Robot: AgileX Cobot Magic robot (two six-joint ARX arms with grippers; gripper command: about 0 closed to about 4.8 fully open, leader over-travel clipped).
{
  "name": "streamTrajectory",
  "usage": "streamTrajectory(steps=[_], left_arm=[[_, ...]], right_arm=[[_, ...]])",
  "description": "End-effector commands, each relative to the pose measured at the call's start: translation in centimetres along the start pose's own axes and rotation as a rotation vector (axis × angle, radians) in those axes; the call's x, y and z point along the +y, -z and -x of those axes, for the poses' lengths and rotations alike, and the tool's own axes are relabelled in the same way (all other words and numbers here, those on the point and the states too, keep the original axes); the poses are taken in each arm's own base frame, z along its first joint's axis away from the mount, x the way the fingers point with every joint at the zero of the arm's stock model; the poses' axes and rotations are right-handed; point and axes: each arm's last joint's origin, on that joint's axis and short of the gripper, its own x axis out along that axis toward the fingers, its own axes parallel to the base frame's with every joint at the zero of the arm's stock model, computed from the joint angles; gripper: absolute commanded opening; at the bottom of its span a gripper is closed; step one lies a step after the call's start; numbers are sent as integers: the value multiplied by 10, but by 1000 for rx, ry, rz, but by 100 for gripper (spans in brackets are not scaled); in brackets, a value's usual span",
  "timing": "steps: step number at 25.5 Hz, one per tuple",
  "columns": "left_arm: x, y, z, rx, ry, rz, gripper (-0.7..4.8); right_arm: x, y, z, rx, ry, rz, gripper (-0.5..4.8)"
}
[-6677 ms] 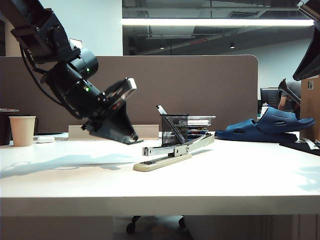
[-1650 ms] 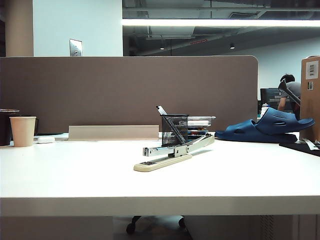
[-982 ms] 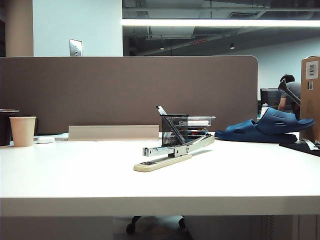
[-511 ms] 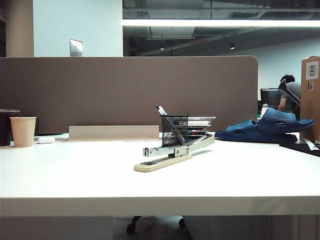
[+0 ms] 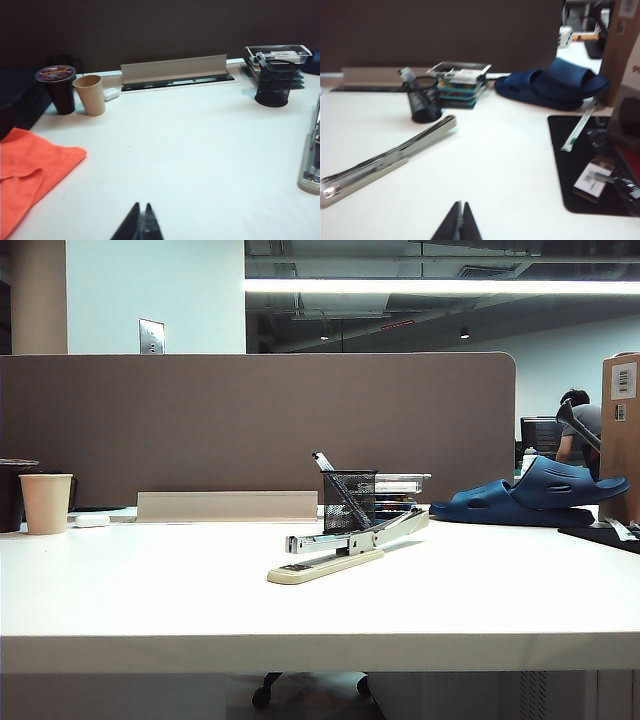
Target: Pick up a set of staples and put them into the open stapler.
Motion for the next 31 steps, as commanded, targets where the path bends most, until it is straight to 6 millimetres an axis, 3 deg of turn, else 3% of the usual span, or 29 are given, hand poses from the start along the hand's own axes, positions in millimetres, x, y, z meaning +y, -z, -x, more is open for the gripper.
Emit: streamTrajectory(steps=[1,9,17,31], left_arm=[[-3,7,-15,-71,44,6,-6],[-6,30,-39,-152,59,132,-6],[-11,65,-62,-218,62,132,-6],[-12,81,-68,-223,63,129,-6]], right_arm=[[-2,5,-7,-67,8,10,-5],[-7,33,-24,-82,2,14,-5],[-11,64,-37,-84,2,14,-5],[-12,74,-40,-82,5,20,-5]])
